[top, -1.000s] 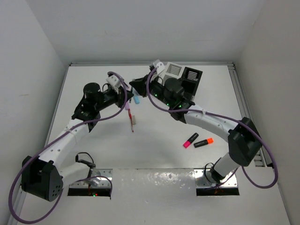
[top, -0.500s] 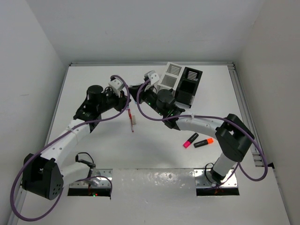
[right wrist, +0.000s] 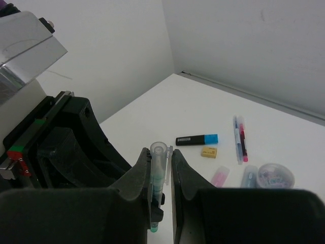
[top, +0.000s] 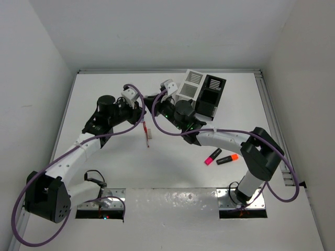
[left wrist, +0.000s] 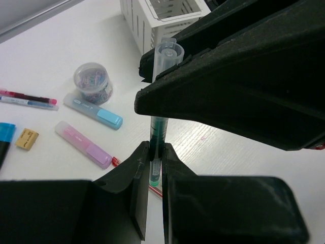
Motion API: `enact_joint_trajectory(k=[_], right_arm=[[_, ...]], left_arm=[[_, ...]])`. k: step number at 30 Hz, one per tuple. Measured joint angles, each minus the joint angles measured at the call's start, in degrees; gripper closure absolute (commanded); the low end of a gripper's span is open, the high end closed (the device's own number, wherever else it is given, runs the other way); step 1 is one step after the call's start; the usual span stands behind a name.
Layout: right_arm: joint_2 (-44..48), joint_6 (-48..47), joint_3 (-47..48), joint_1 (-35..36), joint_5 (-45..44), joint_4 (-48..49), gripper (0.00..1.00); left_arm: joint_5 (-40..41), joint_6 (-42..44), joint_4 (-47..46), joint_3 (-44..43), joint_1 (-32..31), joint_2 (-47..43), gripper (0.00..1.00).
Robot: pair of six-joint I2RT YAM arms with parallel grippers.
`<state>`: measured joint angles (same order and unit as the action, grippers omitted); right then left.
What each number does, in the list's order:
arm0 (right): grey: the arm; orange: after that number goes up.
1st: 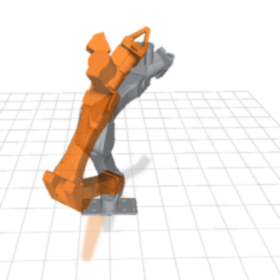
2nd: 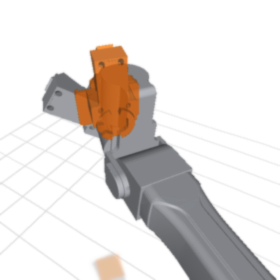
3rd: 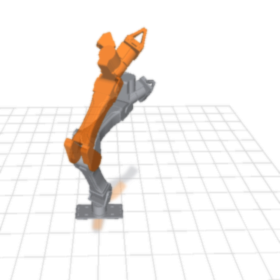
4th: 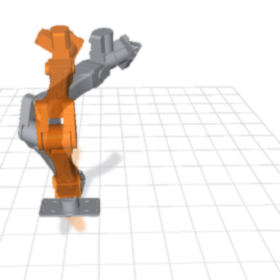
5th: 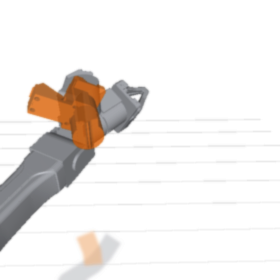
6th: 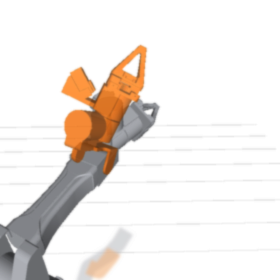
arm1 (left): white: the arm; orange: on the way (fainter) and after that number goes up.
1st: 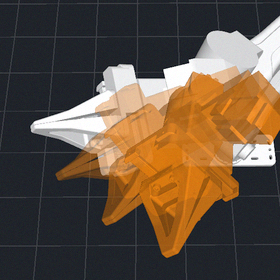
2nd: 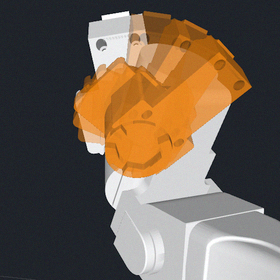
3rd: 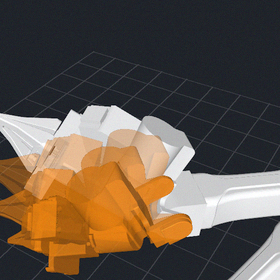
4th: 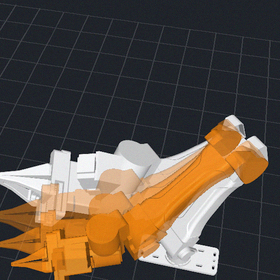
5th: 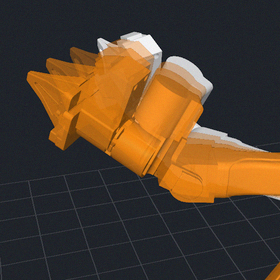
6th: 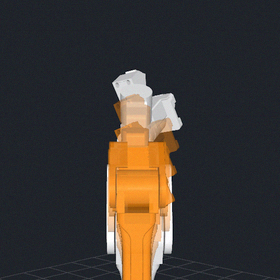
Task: Sort the stationery into containers
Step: Close the pen cap on the pen.
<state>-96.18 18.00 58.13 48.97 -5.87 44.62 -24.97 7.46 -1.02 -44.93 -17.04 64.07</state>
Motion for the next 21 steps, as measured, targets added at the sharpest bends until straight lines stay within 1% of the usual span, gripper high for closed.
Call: enact_joint_trajectory(k=[3, 5, 7, 8, 11, 13, 15, 16, 19, 21], right_arm=[[0.1, 0.3, -1.0, 0.2, -0.2, 0.8, 1.0], [0.1, 0.7, -1.2, 0.3, -0.1, 0.1, 0.95], [0.1, 1.6, -0.5, 0.2, 0.4, -1.5, 0.89], [0.1, 1.9, 0.0, 0.0, 0.8, -2.1, 0.84], [0.5, 3.4, 1.6, -1.0, 3.0, -4.2, 0.8], [1.0, 4.0, 2.4, -1.4, 4.2, -5.2, 0.75], [1.3, 4.2, 2.7, -1.6, 5.4, -7.3, 0.71], [1.3, 4.3, 2.7, -1.6, 6.0, -8.6, 0.71], [1.4, 4.5, 2.7, -1.8, 6.4, -9.0, 0.71], [1.4, 4.6, 2.7, -1.9, 6.6, -9.1, 0.74]], left_arm=[[-0.6, 0.1, 0.1, 0.7, 0.0, 0.0, 1.0], [-1.0, 0.3, 0.2, 1.3, -0.3, 0.0, 1.0], [-1.2, 0.5, 0.2, 1.6, -0.6, -0.1, 1.0], [-1.3, 0.5, 0.2, 1.6, -0.6, -0.2, 1.0], [-1.4, 0.5, -0.6, 1.7, -0.6, -0.7, 1.0], [-1.6, 0.3, -1.4, 1.7, -0.6, -1.2, 1.0], [-2.5, 0.0, -4.2, 1.7, -0.7, -1.8, 1.0], [-2.8, -0.1, -5.5, 1.6, -0.7, -2.3, 1.0], [-3.0, -0.3, -5.4, 1.7, -0.8, -2.9, 1.0], [-3.1, -0.4, -5.4, 1.7, -0.8, -2.9, 1.0]])
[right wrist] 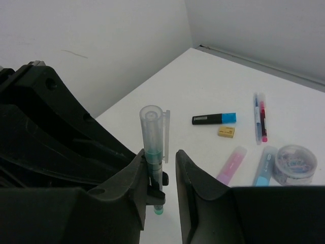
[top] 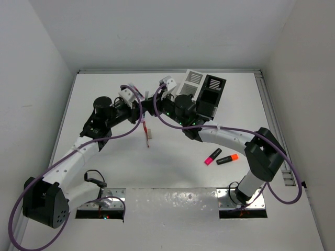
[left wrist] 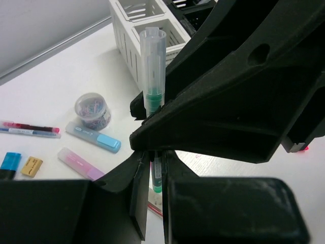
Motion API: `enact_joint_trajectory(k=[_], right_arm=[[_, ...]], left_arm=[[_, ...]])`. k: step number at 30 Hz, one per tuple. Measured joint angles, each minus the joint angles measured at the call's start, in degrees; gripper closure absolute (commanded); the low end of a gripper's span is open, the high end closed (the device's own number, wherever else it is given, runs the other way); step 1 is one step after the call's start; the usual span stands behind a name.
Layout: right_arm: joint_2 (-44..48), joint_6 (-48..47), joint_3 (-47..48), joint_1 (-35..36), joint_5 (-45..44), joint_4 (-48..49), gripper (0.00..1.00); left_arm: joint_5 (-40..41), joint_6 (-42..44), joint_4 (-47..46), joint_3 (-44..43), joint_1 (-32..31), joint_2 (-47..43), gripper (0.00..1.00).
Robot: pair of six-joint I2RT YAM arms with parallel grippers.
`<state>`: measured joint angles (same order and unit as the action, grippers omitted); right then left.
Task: Sort the stationery into containers
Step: Close the pen cap on the pen, then place the pen in the storage box.
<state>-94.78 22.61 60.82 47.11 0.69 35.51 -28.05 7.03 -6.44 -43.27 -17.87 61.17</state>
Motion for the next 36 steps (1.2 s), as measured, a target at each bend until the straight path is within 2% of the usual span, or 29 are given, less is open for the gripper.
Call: enact_joint_trajectory(k=[4, 6, 7, 8, 9, 10, 13, 19, 25, 30, 36], right_arm=[[0.2, 0.5, 0.0, 0.0, 0.5, 0.0, 0.83], [0.3, 0.5, 0.0, 0.0, 0.8, -0.1, 1.0], [0.3, 0.5, 0.1, 0.0, 0.8, -0.1, 1.0], [0.3, 0.9, 0.1, -0.1, 0.7, 0.0, 1.0], [0.4, 1.0, 0.1, -0.1, 0.6, 0.1, 1.0], [0.5, 1.1, 0.1, -0.1, 0.5, 0.1, 1.0], [0.6, 1.4, 0.1, -1.0, 0.4, -0.2, 1.0], [0.6, 2.3, 1.3, -7.7, -1.0, -6.3, 1.0], [0.5, 2.0, 9.2, -22.5, -8.8, -15.3, 1.0], [-2.9, 1.5, 16.2, -33.4, -18.2, -17.0, 1.0], [-11.5, 0.5, 17.3, -37.0, -24.3, -16.8, 1.0]], left_arm=[[-0.3, -0.2, 0.0, 0.0, 0.0, 0.0, 1.0], [-0.5, -0.5, -0.1, 0.0, 0.0, 0.0, 1.0], [-0.4, -0.8, -0.2, 0.0, 0.0, 0.0, 1.0], [-0.4, -0.9, -0.4, 0.0, 0.0, 0.0, 0.95], [-0.4, -1.1, -0.5, 0.0, 0.0, 0.0, 0.85], [-0.5, -1.3, -0.8, 0.0, 0.0, 0.0, 0.53], [-1.9, -1.2, -1.6, 0.0, -0.2, -0.1, 0.01], [-0.8, -2.4, -4.0, 0.0, -0.2, -0.6, 0.0], [3.1, -3.5, -4.1, 0.1, 0.3, -1.9, 0.0], [5.8, -4.3, -3.7, 0.7, 0.9, -2.4, 0.0], [8.4, -4.5, -2.3, 0.7, 1.8, -2.4, 0.0]])
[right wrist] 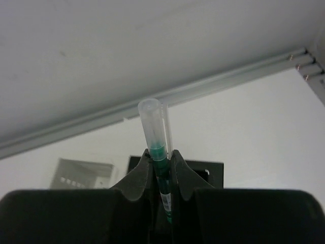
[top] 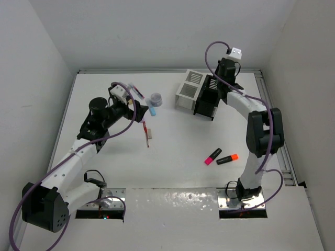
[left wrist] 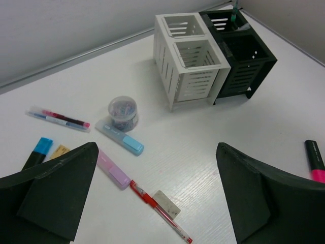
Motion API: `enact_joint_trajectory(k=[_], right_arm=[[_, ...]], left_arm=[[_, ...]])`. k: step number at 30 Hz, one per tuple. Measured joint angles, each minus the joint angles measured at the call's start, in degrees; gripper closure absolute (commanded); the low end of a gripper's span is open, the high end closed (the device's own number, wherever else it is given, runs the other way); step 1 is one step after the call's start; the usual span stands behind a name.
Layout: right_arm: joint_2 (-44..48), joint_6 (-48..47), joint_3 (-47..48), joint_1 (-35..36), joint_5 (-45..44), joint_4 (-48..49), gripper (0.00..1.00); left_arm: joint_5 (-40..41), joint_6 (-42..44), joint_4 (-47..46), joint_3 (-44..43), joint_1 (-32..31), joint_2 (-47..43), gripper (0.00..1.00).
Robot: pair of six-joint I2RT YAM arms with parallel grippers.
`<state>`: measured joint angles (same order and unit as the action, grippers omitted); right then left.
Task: Sort the stationery into containers
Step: Place the pen in the storage box.
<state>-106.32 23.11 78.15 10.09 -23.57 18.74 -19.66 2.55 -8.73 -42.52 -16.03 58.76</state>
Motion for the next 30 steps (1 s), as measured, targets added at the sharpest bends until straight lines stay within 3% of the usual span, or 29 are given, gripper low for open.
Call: enact_joint_trajectory(k=[5, 16, 19, 24, 30], right_arm=[[-6.0, 0.6, 0.0, -0.2, -0.7, -0.9, 1.0], [-10.3, 2.2, -0.5, -0.2, -0.9, 2.3, 0.99], [-10.3, 2.9, -1.7, -0.2, -0.9, 3.6, 0.92], [-10.2, 4.2, -2.2, -0.2, -0.9, 4.6, 0.66], [-9.3, 5.2, -3.4, 0.0, -0.4, 4.4, 0.52]], left_arm=[[1.3, 0.0, 1.0, 0.0, 0.6, 0.5, 0.0], [2.2, 0.2, 0.9, 0.0, 2.2, 2.0, 0.0], [2.4, 0.2, 0.7, 0.0, 2.6, 2.0, 0.0], [2.6, 0.3, 0.2, 0.0, 3.0, 2.0, 0.0], [2.6, 1.0, -0.8, 0.0, 3.3, 2.0, 0.0]])
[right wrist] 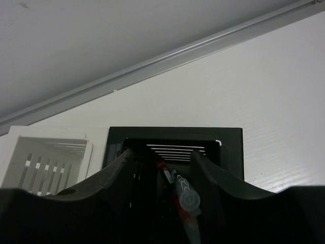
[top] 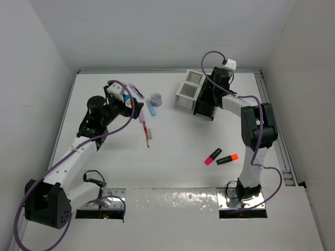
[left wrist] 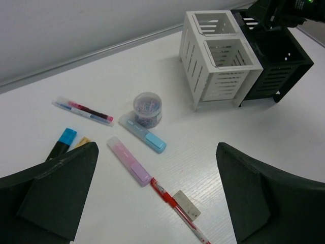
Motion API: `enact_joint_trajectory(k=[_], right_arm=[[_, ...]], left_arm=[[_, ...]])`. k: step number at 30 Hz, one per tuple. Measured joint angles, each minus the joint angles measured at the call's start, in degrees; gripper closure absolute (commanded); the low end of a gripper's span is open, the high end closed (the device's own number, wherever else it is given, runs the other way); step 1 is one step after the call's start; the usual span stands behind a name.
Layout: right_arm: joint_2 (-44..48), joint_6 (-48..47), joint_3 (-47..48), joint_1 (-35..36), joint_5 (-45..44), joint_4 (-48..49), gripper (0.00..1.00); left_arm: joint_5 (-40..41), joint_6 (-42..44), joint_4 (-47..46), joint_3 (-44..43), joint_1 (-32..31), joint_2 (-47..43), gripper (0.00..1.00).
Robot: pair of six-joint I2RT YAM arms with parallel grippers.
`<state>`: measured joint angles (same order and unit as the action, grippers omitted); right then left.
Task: Sort the stationery into containers
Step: Place the pen in the storage box.
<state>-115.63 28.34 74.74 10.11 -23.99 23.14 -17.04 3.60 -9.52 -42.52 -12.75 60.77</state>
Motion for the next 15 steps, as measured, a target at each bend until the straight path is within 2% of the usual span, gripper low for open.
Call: enact_joint_trajectory(k=[9, 13, 15], right_arm=[[6.2, -2.1, -2.3, 1.0, 0.8, -4.3, 0.35], [11.7, -4.9, -0.7, 2.9, 2.2, -10.5, 0.32], [14.5, -5.9, 1.2, 3.7, 3.1, -14.2, 0.32]], left_arm=[[0.2, 0.7, -1.0, 0.0, 0.1, 0.0, 0.0], [1.0, -0.3, -0.7, 0.0, 0.1, 0.0, 0.01], [2.0, -1.9, 0.0, 0.0, 0.2, 0.1, 0.15]])
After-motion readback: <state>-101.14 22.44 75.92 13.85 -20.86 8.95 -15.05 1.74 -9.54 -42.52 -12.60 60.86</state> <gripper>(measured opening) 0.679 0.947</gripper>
